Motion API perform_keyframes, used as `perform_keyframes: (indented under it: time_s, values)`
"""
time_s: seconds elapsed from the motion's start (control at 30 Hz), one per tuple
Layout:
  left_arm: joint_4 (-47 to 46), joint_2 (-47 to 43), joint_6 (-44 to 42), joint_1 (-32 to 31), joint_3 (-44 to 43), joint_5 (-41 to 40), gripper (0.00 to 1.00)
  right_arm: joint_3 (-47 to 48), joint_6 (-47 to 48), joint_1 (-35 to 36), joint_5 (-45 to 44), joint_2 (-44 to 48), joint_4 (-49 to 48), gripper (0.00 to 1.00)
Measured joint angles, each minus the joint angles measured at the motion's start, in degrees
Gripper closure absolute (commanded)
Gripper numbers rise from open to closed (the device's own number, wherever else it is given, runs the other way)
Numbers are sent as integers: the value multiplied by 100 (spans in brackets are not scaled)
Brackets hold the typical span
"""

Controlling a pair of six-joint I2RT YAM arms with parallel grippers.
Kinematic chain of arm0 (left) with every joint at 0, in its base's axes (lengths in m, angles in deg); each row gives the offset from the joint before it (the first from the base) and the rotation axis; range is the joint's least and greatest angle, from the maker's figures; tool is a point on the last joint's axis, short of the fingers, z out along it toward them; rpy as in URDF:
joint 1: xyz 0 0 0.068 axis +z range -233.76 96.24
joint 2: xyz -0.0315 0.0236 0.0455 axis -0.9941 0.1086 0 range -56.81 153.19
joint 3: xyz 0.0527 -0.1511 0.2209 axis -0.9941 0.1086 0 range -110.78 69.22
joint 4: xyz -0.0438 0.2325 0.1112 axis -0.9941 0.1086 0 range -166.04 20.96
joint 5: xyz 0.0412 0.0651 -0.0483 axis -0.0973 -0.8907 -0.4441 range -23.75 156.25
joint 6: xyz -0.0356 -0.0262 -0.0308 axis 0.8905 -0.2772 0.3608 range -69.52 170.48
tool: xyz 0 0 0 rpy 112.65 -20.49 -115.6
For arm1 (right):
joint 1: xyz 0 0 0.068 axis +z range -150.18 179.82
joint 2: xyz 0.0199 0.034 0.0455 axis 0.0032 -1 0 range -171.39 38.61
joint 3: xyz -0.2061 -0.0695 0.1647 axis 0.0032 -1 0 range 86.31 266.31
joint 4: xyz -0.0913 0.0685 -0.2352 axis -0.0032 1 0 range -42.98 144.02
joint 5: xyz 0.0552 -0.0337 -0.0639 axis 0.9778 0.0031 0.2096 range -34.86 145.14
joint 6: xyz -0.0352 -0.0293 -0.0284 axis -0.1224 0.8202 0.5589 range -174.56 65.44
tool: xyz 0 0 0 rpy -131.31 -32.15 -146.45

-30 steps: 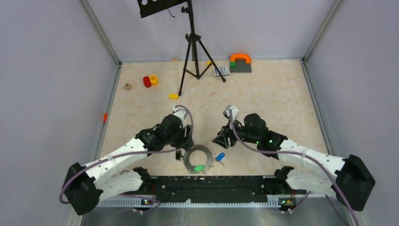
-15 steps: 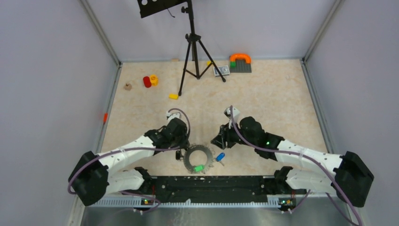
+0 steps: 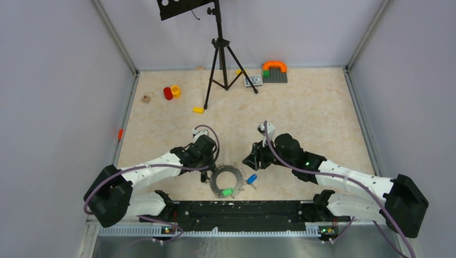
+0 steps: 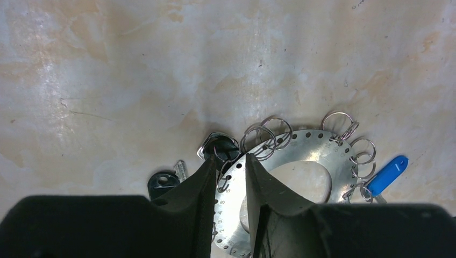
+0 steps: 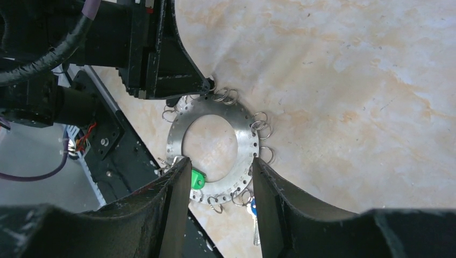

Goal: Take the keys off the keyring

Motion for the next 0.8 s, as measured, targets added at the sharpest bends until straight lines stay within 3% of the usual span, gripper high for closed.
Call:
perform_keyframes:
  time_s: [0.33,0.47,0.8]
  values:
    - [-48,13,81,0,111,107,82,0,-2,0,0,0,61,55]
    - [-48,13,94,0,114,118,100,0,-11,0,0,0,76,55]
    - [-109,-2,-37,0,122,160,100,0,-13,0,-44,33,90,55]
